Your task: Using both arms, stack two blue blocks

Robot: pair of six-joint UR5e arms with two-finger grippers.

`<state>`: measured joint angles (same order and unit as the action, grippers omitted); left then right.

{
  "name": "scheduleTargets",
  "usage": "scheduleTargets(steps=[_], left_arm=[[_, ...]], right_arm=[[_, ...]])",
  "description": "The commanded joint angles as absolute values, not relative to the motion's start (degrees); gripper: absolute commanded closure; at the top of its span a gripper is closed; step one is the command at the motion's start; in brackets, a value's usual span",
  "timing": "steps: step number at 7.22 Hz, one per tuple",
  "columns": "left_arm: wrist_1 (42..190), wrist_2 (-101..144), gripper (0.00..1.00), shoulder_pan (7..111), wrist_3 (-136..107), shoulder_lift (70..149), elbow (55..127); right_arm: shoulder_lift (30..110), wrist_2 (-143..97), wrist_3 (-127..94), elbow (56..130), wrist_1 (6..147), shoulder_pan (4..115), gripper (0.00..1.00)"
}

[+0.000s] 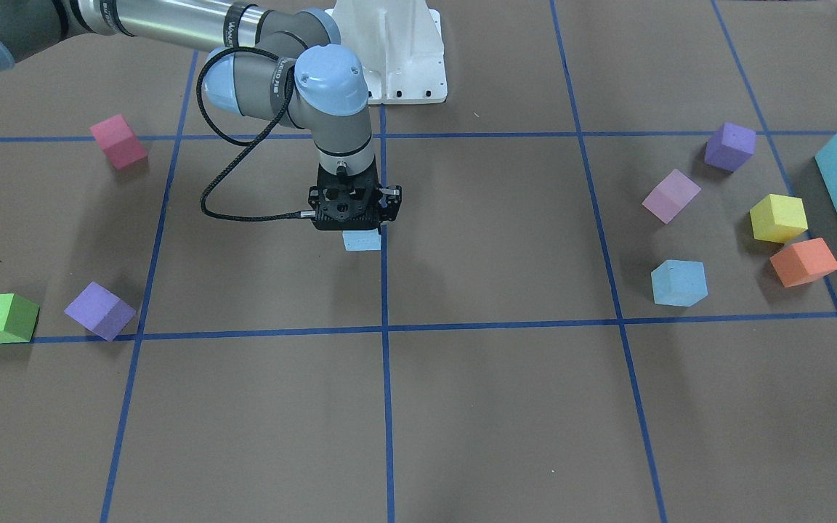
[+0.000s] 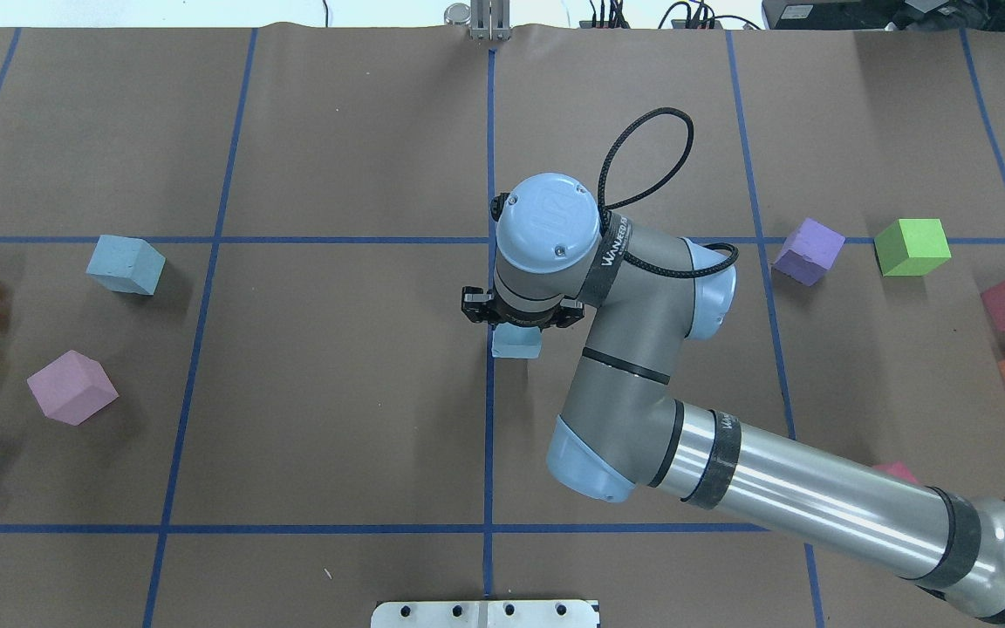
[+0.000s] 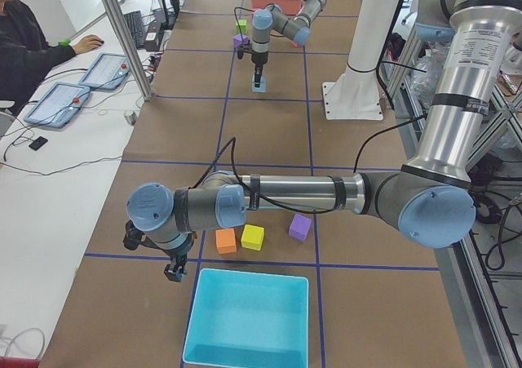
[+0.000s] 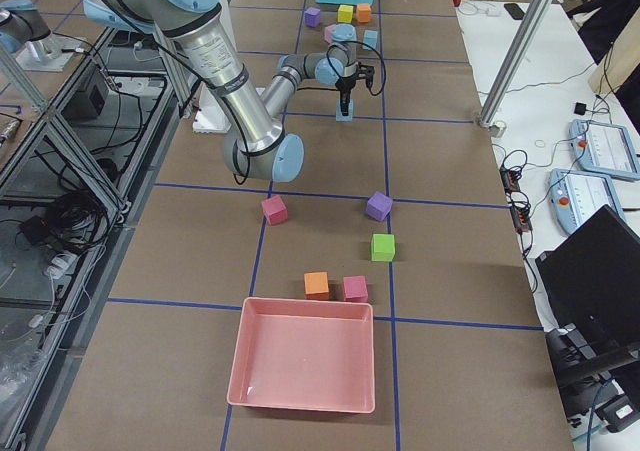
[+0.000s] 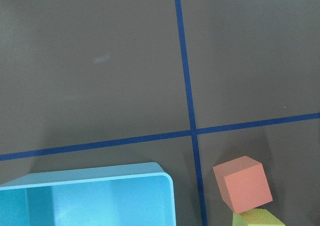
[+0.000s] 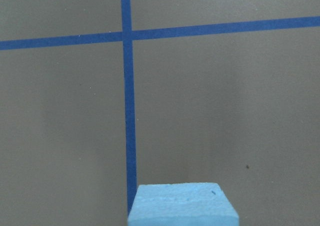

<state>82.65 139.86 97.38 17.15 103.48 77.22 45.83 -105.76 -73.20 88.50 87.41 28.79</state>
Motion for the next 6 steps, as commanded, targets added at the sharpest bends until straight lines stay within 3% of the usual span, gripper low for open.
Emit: scheduleTargets(steps=[1, 6], left_arm=[[82.6, 139.9, 0.02, 97.4, 17.1, 103.4, 77.4], [82.6, 139.9, 0.02, 97.4, 17.1, 103.4, 77.4]], right_arm=[[43.4, -105.3, -73.2, 85.1, 87.3, 28.6, 0.47], [42.7, -103.5, -73.0, 82.8, 86.2, 26.9, 0.45]])
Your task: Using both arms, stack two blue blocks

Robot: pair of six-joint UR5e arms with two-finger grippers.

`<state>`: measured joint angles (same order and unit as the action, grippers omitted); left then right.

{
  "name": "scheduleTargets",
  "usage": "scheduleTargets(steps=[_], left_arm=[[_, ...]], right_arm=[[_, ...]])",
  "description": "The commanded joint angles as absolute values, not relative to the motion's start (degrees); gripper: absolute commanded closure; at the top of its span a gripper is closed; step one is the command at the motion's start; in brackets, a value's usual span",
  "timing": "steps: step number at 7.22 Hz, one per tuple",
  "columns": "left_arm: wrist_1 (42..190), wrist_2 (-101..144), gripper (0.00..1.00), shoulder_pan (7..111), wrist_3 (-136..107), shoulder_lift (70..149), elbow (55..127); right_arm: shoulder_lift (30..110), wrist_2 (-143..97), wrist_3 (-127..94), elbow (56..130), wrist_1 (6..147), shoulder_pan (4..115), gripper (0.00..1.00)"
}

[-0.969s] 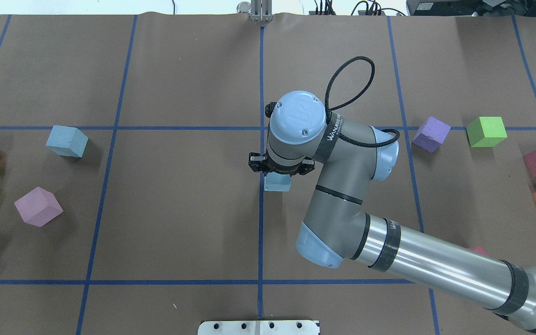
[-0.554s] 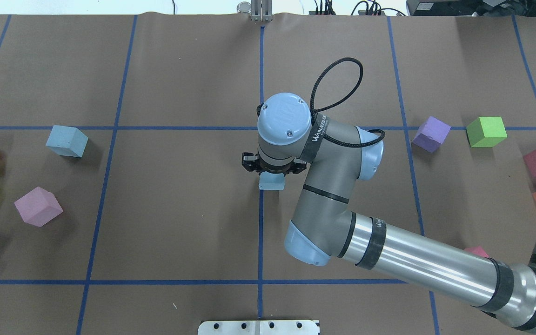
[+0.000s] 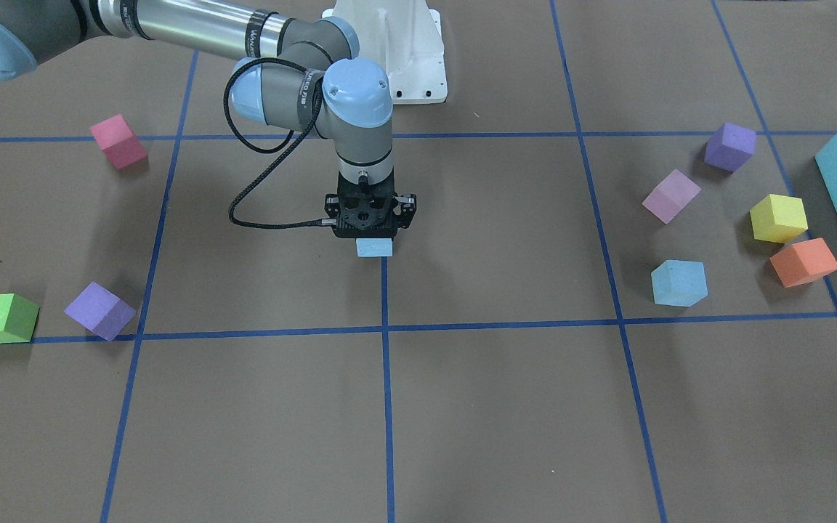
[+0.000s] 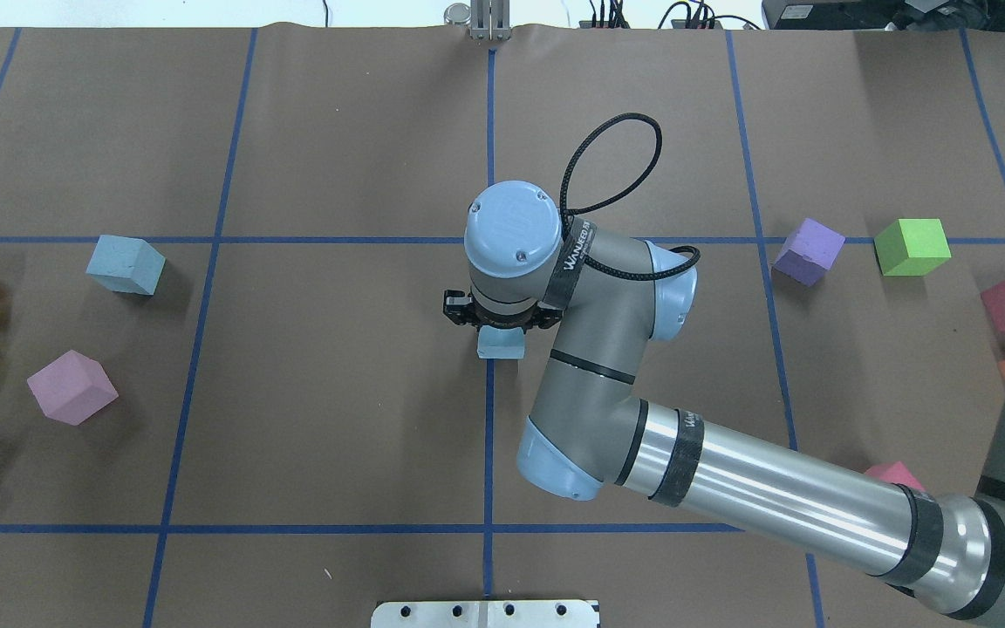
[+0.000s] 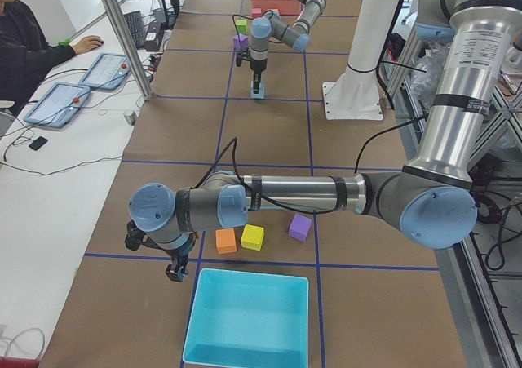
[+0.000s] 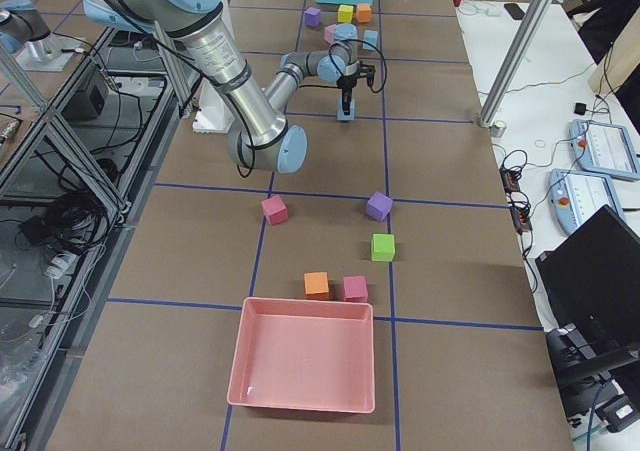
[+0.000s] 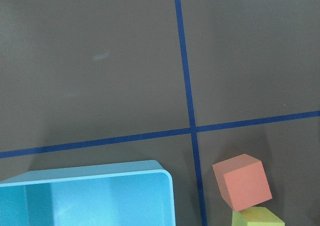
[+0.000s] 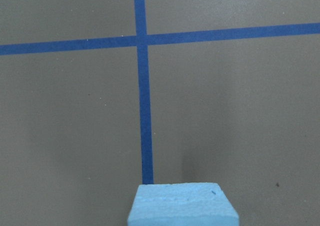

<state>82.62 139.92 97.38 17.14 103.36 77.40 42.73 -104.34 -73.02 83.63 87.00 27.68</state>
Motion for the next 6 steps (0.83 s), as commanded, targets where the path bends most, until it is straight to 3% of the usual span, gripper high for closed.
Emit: scheduleTargets(steps=[1, 2, 3, 4, 6], left_arm=[[82.6, 139.9, 0.02, 97.4, 17.1, 103.4, 77.4], [82.6, 139.9, 0.02, 97.4, 17.1, 103.4, 77.3], [82.6, 139.8, 0.02, 97.4, 17.1, 103.4, 77.3], [82.5, 139.8, 0.02, 97.4, 17.1, 103.4, 77.4], [82.5, 139.8, 0.02, 97.4, 17.1, 103.4, 77.3]], right_arm=[[42.7, -103.3, -73.0, 82.7, 85.6, 26.5, 0.45], [42.6, -103.3, -73.0, 82.7, 85.6, 26.5, 0.43], [42.6, -103.3, -73.0, 82.7, 85.6, 26.5, 0.32], [42.6, -103.3, -73.0, 82.7, 85.6, 26.5, 0.01], [42.7, -103.1, -73.0, 82.7, 85.6, 26.5, 0.00]])
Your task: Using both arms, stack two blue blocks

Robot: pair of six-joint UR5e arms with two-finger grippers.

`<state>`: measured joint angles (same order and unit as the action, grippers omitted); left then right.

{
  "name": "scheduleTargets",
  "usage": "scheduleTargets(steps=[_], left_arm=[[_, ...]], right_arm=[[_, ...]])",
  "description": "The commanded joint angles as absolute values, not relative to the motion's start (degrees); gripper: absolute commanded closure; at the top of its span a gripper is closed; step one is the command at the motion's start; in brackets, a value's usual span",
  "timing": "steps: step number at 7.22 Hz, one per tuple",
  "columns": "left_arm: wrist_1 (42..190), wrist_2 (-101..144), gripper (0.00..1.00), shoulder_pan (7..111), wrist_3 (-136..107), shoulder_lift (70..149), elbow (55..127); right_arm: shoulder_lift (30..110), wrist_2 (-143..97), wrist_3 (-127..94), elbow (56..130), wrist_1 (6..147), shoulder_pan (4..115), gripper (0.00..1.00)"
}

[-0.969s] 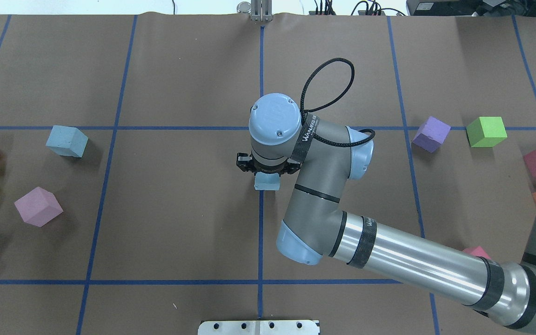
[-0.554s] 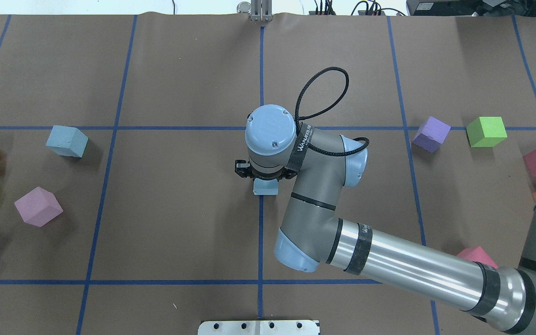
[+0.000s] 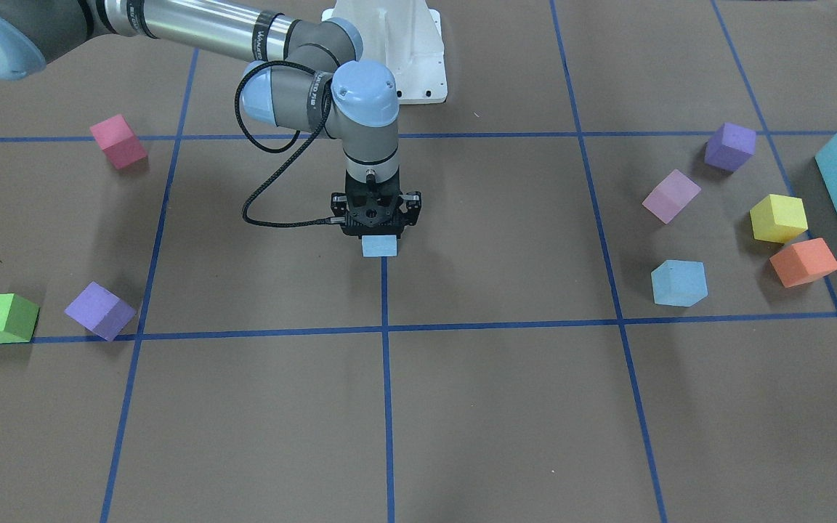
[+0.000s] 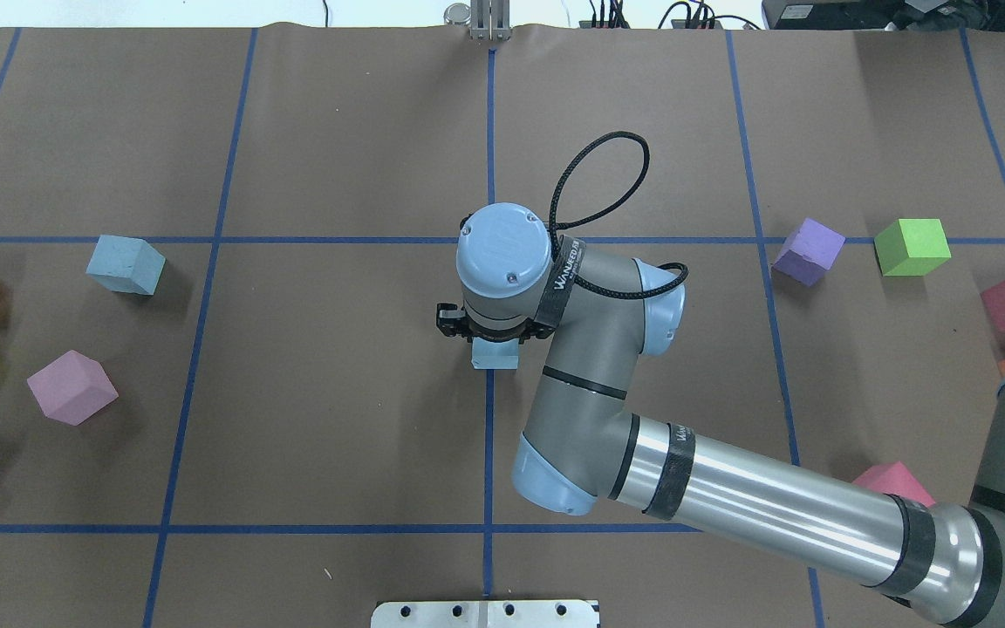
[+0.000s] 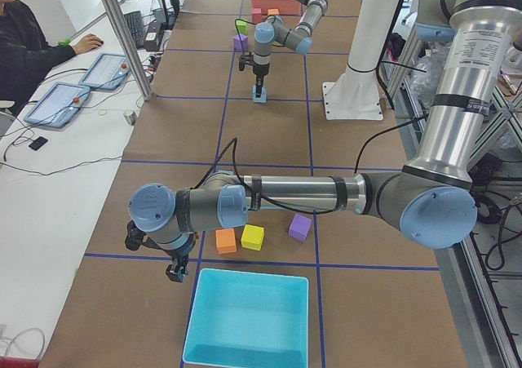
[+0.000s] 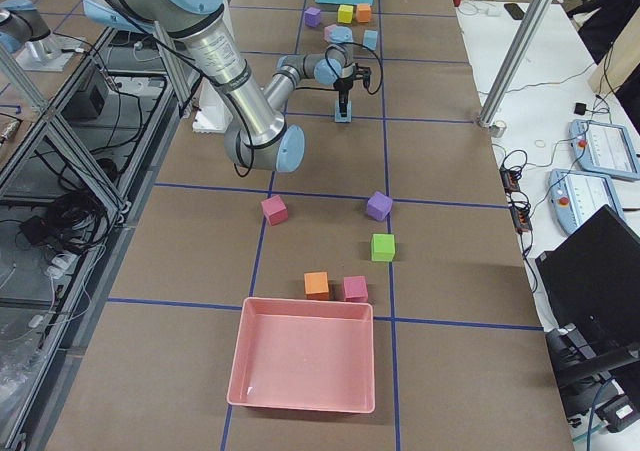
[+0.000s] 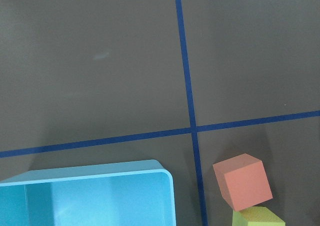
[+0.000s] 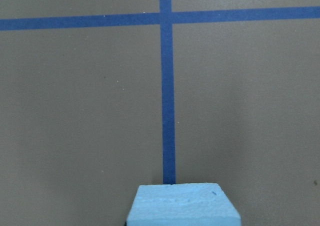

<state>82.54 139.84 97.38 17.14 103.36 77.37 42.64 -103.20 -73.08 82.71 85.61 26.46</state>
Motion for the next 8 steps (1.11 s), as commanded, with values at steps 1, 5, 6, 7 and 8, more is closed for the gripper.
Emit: scheduleTargets(steps=[1, 5, 6, 7, 8], left_arm=[[82.5, 139.8, 0.02, 97.4, 17.1, 103.4, 77.3], [82.3, 139.8, 0.02, 97.3, 16.6, 104.1, 77.5], [82.3, 139.9, 0.02, 97.2, 14.7, 104.4, 79.4], [83.0, 140.1, 0.02, 96.0, 4.1, 104.8, 84.1], [82.9, 140.6, 0.02, 91.7, -2.7, 105.0, 88.5]], right_arm=[[42.8, -103.1, -72.6, 82.8, 85.6, 26.5, 0.00], [53.9, -115.8, -59.9, 95.1, 86.4, 42.6, 0.00], [58.1, -122.5, -51.9, 96.5, 87.4, 51.5, 0.00], [61.7, -126.4, -42.3, 96.9, 88.4, 60.0, 0.00], [67.5, -129.9, -30.0, 96.9, 88.5, 67.3, 0.00]])
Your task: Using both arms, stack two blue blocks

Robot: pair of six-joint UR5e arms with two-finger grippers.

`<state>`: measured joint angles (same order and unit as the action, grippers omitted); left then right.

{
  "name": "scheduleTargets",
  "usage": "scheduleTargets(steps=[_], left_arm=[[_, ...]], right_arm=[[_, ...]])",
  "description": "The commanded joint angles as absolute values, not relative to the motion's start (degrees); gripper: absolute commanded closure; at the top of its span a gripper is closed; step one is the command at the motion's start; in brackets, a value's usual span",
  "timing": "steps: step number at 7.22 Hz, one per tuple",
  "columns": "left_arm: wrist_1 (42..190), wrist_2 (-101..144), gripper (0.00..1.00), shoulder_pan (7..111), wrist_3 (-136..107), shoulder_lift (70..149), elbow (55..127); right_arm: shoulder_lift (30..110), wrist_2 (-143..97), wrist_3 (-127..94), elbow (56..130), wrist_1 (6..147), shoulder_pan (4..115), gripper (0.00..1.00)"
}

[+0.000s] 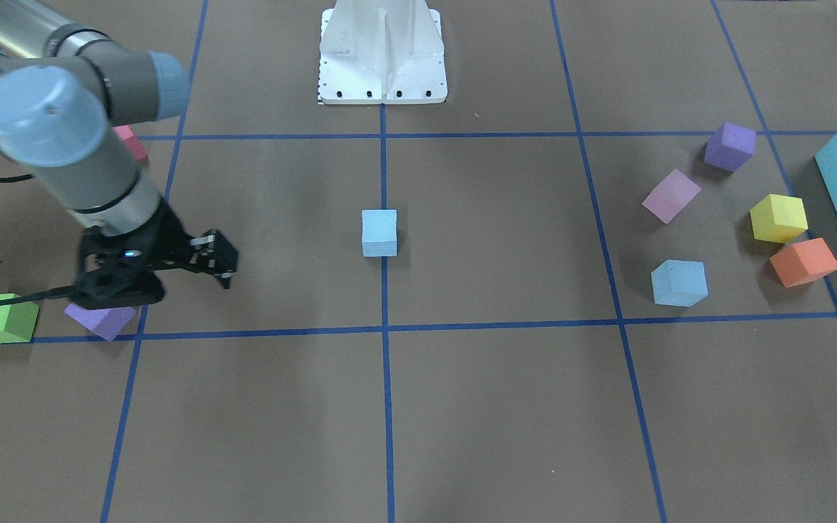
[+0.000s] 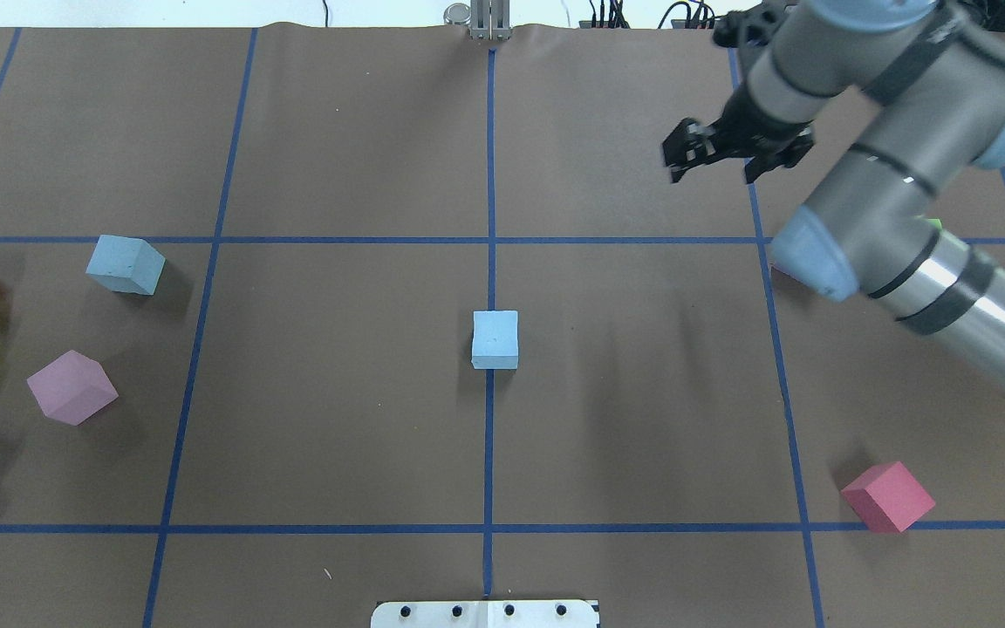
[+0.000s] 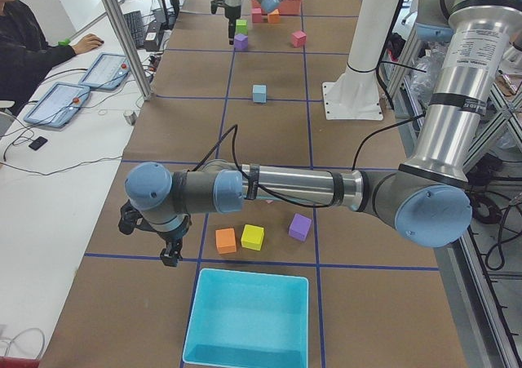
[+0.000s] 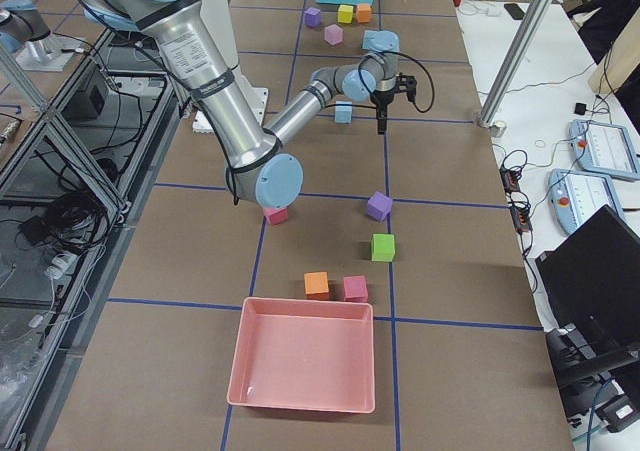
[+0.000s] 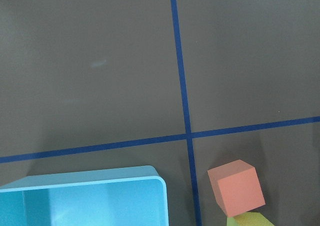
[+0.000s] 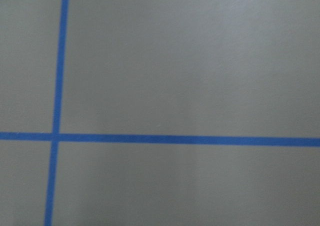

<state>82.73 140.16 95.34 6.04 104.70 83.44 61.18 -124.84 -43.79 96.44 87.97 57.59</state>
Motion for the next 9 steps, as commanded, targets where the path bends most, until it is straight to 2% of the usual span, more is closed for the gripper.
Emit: scheduleTargets(steps=[1, 3, 5, 7, 9], left_arm=[[83.1, 140.7, 0.02, 87.6, -6.5, 105.1, 91.0], [91.4, 140.2, 0.02, 77.5, -18.9, 105.5, 92.6], [97.1, 139.2, 0.02, 69.4, -25.0, 107.3, 91.7], [100.3, 136.1, 0.02, 63.8, -25.1, 111.3, 87.3], [105.8, 135.4, 0.02, 62.7, -24.8, 111.3, 82.6]], right_arm=[[71.3, -131.0, -17.5, 96.0, 90.2, 74.2, 0.00], [76.5, -131.5, 0.5, 96.0, 96.1, 84.9, 0.00], [80.3, -132.4, 4.3, 94.3, 96.8, 89.5, 0.00], [82.6, -133.2, 7.3, 92.7, 96.7, 93.7, 0.00], [83.2, -133.2, 8.0, 91.0, 96.3, 95.1, 0.00]])
